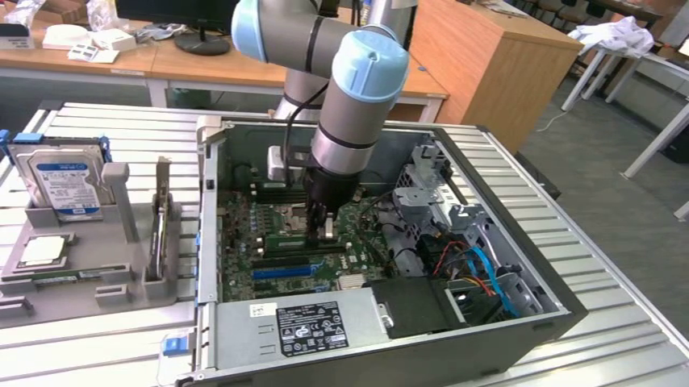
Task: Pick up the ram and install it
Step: 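Insert the ram into the slot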
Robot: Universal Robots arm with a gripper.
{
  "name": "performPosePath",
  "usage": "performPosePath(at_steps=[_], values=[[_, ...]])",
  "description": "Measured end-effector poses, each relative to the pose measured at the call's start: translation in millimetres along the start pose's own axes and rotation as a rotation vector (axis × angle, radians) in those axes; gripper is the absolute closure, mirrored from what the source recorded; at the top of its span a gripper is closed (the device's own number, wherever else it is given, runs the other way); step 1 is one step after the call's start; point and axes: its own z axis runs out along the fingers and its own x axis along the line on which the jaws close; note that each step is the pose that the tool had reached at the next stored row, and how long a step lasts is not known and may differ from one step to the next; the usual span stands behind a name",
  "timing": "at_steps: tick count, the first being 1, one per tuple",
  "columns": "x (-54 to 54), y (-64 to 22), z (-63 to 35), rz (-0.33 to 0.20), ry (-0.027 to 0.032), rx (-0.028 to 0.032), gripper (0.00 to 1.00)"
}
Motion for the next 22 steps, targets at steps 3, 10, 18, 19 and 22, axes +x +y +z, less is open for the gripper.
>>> performPosePath(at_steps=[3, 10, 18, 19, 22], values=[[-0.6, 0.0, 0.1, 0.0, -0.0001, 0.0, 0.86], [-1.9, 0.0, 1.6, 0.0, 0.0003, 0.0001, 0.86], [-1.8, 0.0, 2.4, 0.0, 0.0004, 0.0001, 0.86], [-1.8, 0.0, 2.4, 0.0, 0.0005, 0.0, 0.86], [-1.8, 0.0, 2.4, 0.0, 0.0004, 0.0, 0.86]])
